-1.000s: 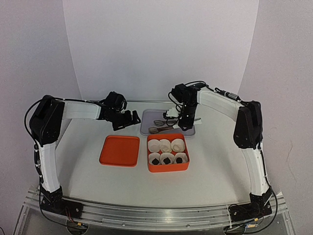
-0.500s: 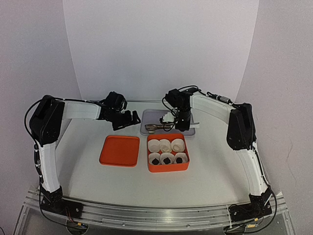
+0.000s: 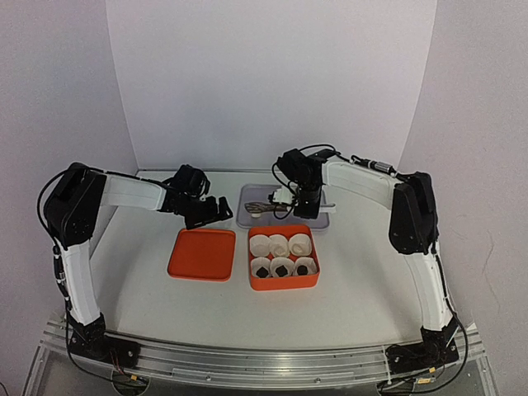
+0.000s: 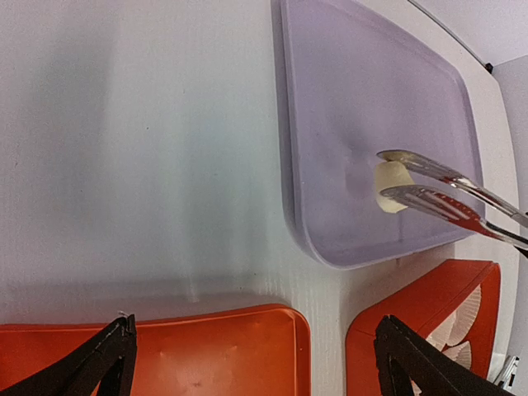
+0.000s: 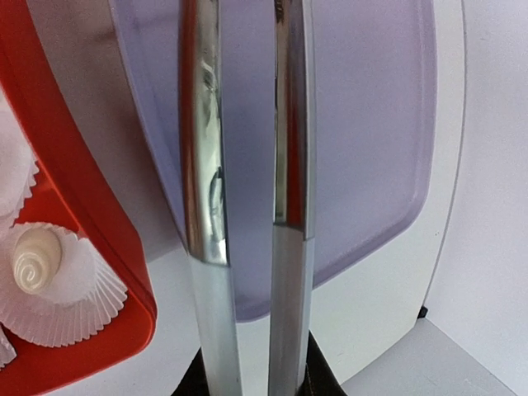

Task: Pack the chocolate

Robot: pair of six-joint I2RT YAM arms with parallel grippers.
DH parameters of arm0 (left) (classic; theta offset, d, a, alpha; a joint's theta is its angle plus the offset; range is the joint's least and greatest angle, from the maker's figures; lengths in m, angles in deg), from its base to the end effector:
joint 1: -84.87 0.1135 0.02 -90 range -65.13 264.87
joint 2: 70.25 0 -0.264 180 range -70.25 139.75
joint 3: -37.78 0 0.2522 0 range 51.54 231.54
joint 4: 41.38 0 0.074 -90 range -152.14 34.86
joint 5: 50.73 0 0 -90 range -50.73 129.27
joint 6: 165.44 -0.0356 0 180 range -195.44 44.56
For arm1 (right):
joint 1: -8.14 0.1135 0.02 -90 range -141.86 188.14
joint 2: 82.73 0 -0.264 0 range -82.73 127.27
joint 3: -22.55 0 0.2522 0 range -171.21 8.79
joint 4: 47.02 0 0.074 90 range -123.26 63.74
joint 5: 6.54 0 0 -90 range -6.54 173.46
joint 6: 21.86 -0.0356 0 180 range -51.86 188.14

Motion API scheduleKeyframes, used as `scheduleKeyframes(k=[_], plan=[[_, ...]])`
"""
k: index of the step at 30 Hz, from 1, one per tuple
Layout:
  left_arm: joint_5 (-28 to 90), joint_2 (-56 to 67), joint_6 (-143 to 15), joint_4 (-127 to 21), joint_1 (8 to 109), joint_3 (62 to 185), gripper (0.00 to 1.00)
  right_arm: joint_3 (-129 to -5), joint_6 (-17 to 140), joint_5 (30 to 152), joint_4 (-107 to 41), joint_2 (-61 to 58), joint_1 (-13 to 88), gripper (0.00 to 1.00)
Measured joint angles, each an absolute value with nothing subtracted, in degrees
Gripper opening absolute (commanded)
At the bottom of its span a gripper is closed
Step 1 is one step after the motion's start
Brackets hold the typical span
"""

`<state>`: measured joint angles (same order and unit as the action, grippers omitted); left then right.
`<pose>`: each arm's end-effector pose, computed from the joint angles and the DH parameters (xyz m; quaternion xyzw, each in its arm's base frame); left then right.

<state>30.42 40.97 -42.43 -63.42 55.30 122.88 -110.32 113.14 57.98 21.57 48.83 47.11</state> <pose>0.3581 -0.2095 0.1672 -0.0004 0.9317 -0.2465 0.2668 0.3892 0.2952 0.2189 -0.6074 0.7399 -0.2260 0.1805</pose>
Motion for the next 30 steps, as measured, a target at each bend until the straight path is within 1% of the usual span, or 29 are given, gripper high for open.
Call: scheduleKeyframes(k=[10, 19, 23, 30], plan=[[30.2, 33.8, -41.0, -54.3, 55.3, 112.7, 1.0, -94.9, 106.5, 58.4, 17.0, 32.1, 49.3, 0.06], [31.7, 28.1, -38.9, -54.7, 55.3, 108.4, 1.0, -78.4, 102.5, 59.7, 16.2, 18.2, 57.6, 0.06], [33.4, 25.0, -37.6, -56.5, 55.3, 106.4, 1.0, -75.5, 100.7, 59.8, 16.3, 16.2, 59.4, 0.06], [37.5, 21.3, -35.1, -61.4, 55.3, 104.2, 1.0, -74.4, 98.0, 56.0, 16.1, 17.5, 59.5, 0.06]])
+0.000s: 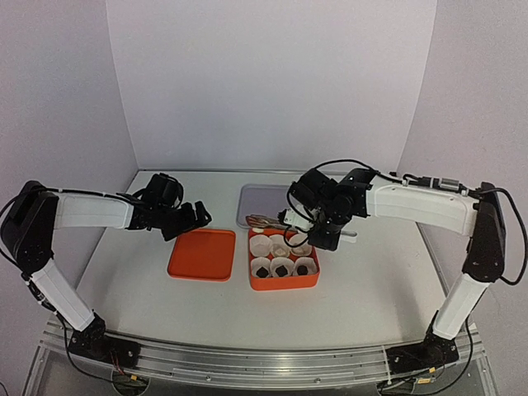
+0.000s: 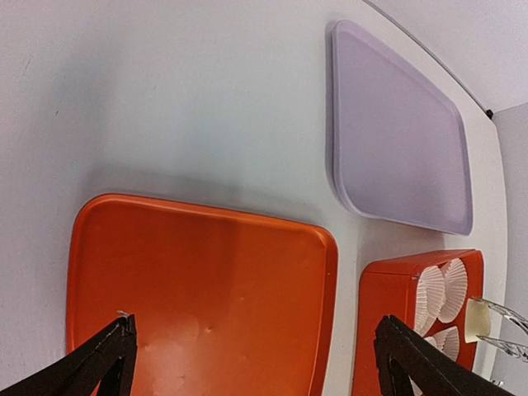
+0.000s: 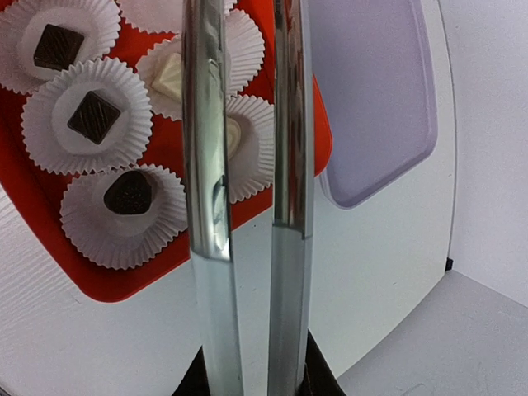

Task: Pack the chocolate

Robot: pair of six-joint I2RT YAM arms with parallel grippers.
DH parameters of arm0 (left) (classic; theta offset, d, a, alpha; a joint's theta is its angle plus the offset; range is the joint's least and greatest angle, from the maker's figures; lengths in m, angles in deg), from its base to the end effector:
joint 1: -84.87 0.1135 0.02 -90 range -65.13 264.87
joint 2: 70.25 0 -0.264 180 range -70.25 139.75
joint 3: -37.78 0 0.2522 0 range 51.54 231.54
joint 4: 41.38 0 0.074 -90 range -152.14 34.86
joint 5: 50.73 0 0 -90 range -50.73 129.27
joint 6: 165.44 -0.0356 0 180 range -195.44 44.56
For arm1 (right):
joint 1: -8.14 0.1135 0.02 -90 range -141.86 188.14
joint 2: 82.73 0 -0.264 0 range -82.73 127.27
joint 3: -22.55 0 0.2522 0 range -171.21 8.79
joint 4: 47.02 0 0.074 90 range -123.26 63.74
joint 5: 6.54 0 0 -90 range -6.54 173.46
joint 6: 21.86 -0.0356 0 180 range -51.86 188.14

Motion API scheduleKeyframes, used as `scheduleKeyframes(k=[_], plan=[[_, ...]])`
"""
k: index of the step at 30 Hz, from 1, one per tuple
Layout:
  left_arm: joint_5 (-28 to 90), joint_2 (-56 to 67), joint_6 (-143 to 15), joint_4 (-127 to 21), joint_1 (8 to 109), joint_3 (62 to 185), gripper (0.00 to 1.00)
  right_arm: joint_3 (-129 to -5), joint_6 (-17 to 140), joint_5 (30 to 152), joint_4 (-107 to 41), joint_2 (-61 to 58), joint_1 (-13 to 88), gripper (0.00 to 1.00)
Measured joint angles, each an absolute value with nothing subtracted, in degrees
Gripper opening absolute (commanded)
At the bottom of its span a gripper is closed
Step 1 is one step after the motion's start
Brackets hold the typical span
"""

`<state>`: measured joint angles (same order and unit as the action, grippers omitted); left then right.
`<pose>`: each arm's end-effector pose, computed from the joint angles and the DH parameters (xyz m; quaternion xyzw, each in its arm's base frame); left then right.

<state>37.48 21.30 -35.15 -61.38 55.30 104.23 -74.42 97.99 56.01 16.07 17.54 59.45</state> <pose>0.2890 -0.1652 0.1928 -0.0804 0.9206 -0.2305 0.3048 0.2386 0.2716 0.2620 -0.5817 0.7538 -0.1912 0.2385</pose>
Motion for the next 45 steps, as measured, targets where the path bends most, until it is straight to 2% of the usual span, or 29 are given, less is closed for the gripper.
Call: scheduleKeyframes(k=[9, 30, 40, 45], plan=[[42.7, 18.5, -30.9, -67.0, 55.3, 101.4, 1.0, -74.4, 94.1, 54.5, 15.9, 23.0, 59.5, 0.07], [48.6, 17.8, -22.9, -74.8, 55.3, 100.1, 1.0, -71.7, 86.6, 58.5, 15.4, 23.2, 59.6, 0.11], [50.0, 17.8, -22.5, -74.8, 55.3, 100.1, 1.0, -71.8, 85.6, 60.0, 15.4, 23.3, 60.0, 0.16], [50.0, 17.8, -22.4, -74.7, 55.3, 99.7, 1.0, -72.1, 85.3, 60.0, 15.4, 23.9, 60.1, 0.22]])
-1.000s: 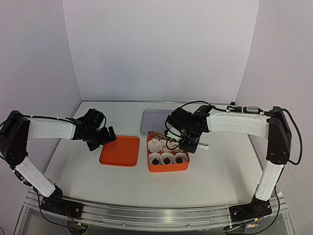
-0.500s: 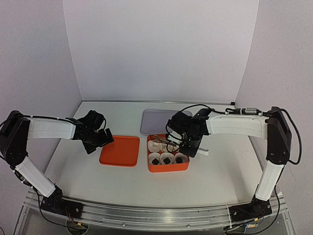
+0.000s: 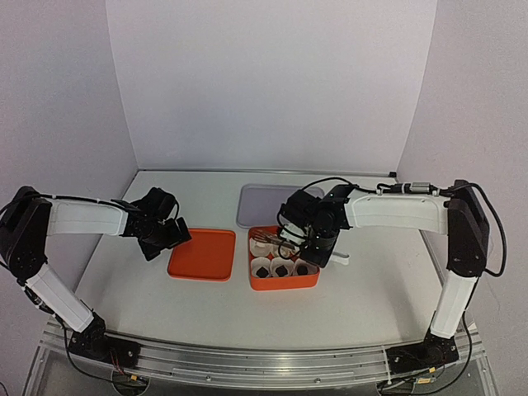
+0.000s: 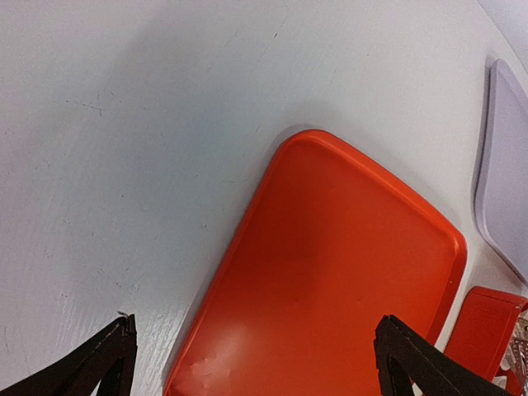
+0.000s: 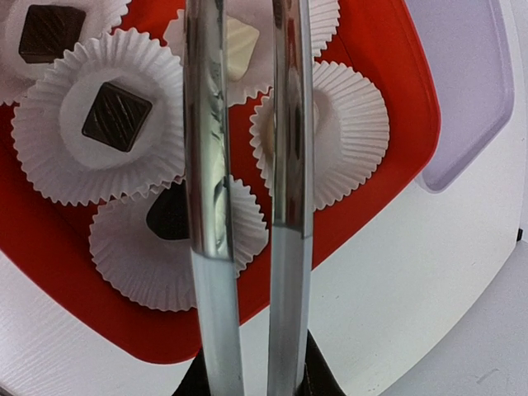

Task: Pack the chocolate

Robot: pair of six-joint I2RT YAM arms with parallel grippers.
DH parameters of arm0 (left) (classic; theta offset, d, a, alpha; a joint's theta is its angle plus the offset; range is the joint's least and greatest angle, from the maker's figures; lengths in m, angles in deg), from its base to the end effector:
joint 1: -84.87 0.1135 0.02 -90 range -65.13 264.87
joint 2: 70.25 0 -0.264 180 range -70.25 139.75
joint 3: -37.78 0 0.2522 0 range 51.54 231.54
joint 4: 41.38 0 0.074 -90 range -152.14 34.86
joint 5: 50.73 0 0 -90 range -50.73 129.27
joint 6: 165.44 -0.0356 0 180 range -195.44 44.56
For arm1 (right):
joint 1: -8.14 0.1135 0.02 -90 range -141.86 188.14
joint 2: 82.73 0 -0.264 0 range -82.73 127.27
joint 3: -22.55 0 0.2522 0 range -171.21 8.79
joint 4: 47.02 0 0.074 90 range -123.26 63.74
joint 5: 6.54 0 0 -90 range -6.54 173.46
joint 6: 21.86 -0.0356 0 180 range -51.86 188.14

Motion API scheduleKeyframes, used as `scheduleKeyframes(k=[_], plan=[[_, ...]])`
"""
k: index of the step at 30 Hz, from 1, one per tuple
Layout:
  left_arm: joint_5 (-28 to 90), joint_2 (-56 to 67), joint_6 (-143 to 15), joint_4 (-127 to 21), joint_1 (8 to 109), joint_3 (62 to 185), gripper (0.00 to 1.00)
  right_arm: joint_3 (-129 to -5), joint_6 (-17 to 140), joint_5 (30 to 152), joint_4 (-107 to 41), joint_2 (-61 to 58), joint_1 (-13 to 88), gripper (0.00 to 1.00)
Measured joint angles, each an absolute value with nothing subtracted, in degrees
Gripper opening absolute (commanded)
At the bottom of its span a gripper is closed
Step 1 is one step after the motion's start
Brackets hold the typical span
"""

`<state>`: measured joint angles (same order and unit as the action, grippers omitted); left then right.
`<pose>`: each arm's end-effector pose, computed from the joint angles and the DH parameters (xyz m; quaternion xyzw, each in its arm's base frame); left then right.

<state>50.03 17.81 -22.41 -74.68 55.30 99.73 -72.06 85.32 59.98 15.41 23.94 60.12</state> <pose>0.2581 -0.1388 0.1725 -0.2195 0.9352 -0.1054 0.2570 0.2396 0.2834 0.2109 -0.5280 0.8143 -0.1529 0.1864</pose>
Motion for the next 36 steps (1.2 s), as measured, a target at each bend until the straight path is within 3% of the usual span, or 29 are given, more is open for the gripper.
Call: scheduleKeyframes(k=[14, 24, 36], plan=[[50.0, 17.9, -22.1, -74.7, 55.3, 98.6, 1.0, -72.2, 84.2, 61.3, 15.2, 24.2, 60.6, 0.34], [50.0, 17.9, -21.4, -74.6, 55.3, 98.1, 1.0, -72.2, 82.9, 61.6, 15.4, 22.5, 60.6, 0.34], [50.4, 18.0, -21.5, -74.6, 55.3, 97.9, 1.0, -72.3, 77.2, 58.1, 15.4, 10.6, 60.6, 0.34]])
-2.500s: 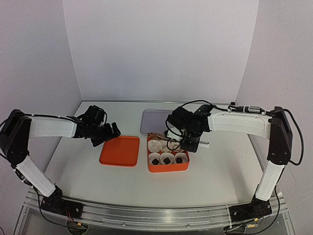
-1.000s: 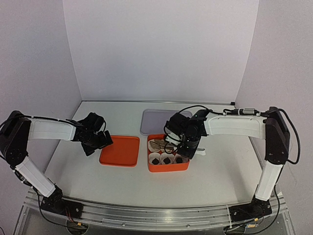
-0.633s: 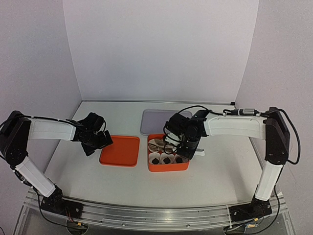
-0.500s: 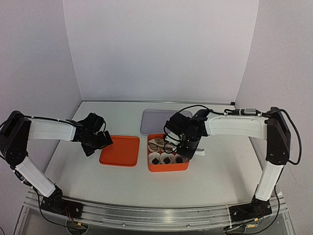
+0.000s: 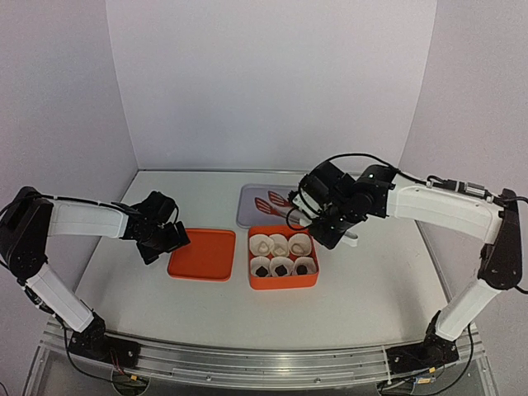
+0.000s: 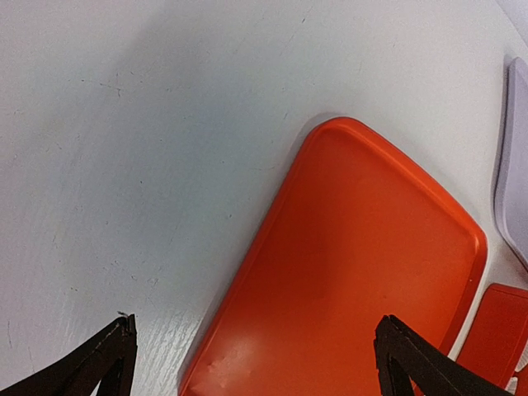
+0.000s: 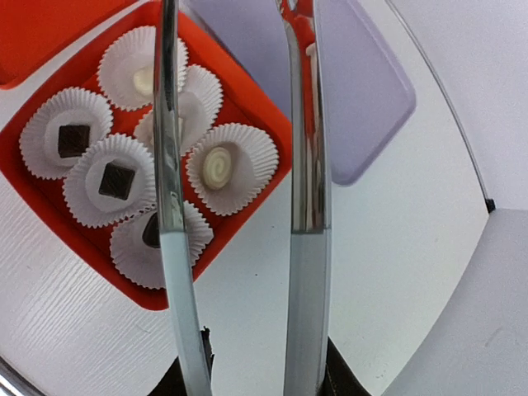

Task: Pack the chocolate

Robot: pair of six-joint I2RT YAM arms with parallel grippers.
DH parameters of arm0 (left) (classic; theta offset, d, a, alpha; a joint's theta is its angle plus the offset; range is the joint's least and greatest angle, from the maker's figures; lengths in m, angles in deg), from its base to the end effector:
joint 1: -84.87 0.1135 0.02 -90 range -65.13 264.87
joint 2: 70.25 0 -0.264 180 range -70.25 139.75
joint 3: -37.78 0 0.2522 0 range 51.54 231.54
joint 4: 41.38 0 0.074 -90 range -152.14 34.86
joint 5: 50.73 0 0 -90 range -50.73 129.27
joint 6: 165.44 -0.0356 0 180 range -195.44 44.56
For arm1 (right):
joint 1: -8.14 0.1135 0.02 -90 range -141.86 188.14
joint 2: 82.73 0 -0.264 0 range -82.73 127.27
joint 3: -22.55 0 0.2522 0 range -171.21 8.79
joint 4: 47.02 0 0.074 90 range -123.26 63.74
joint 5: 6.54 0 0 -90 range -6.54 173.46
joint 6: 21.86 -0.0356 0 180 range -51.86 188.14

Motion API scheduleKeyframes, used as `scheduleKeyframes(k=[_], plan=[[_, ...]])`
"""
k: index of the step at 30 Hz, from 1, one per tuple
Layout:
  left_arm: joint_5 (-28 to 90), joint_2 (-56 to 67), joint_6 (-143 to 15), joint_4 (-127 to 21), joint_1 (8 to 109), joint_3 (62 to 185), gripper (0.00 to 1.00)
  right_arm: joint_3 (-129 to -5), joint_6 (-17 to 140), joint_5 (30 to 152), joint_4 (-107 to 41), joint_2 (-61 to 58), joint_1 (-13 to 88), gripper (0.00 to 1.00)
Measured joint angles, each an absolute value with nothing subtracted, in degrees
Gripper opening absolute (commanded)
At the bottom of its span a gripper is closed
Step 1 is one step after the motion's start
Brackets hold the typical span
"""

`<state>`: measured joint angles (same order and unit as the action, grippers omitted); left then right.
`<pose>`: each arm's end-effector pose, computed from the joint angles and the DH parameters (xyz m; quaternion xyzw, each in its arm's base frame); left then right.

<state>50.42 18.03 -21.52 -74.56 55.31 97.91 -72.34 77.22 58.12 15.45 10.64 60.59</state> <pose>0.2528 -0.1355 0.1628 -0.2270 0.9375 -0.0938 0.2465 0.2188 0.2596 0.2909 -0.4358 0.8397 -0.1069 0.3058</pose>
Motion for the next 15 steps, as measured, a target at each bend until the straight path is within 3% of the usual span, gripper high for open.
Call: scheduleKeyframes(k=[5, 15], plan=[[50.8, 20.0, -23.1, -74.5, 55.7, 98.2, 0.95, -68.6, 66.1, 50.9, 14.3, 5.3, 58.4, 0.35], [50.4, 25.2, -28.6, -73.7, 57.6, 99.7, 0.78, -52.1, 40.4, 48.9, 15.4, -0.1, 41.9, 0.38]])
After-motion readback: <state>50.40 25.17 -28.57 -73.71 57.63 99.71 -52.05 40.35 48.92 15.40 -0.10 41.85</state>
